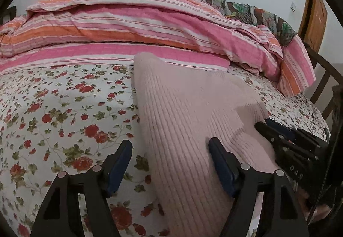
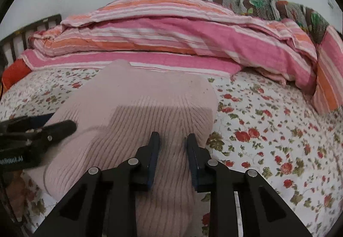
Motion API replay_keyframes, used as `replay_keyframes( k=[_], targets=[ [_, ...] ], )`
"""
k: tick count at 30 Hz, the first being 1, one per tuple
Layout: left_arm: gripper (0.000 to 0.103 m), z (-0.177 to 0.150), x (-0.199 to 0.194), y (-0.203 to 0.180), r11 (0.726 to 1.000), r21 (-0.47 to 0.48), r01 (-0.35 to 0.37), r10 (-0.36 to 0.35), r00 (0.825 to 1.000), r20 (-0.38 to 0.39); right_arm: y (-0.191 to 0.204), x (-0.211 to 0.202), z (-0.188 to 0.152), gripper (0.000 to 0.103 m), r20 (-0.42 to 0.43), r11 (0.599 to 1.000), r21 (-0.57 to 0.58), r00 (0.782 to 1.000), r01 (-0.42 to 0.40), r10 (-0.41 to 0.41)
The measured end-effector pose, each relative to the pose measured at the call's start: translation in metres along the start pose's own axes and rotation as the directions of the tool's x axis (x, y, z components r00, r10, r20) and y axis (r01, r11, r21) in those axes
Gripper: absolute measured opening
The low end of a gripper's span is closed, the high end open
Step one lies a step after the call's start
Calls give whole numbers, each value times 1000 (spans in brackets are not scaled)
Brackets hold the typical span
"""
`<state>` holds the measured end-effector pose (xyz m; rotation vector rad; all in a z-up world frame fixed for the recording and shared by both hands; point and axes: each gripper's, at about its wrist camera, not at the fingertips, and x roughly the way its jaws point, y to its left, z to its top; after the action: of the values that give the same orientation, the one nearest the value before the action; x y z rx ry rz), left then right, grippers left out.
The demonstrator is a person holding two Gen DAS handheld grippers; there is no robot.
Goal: Fold small clothes
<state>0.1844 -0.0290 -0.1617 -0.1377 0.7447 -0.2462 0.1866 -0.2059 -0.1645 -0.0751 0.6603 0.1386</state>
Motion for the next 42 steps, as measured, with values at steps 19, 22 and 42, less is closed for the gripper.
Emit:
replay_keyframes(
  k=[19,22,42],
  targets=[
    [78,-9,-5,-4,999,29,-33,31,995,90,-2,1,-3,26,24,1000,16,1000,-12,11],
    [78,-10,-5,-5,999,29,-36,33,995,94,-2,0,-3,27,30,1000,19,999,-20,19],
    [72,78,18,34,994,-47,95,-93,995,41,-31,11,61,42,34,984,88,987,-157,154]
  ],
)
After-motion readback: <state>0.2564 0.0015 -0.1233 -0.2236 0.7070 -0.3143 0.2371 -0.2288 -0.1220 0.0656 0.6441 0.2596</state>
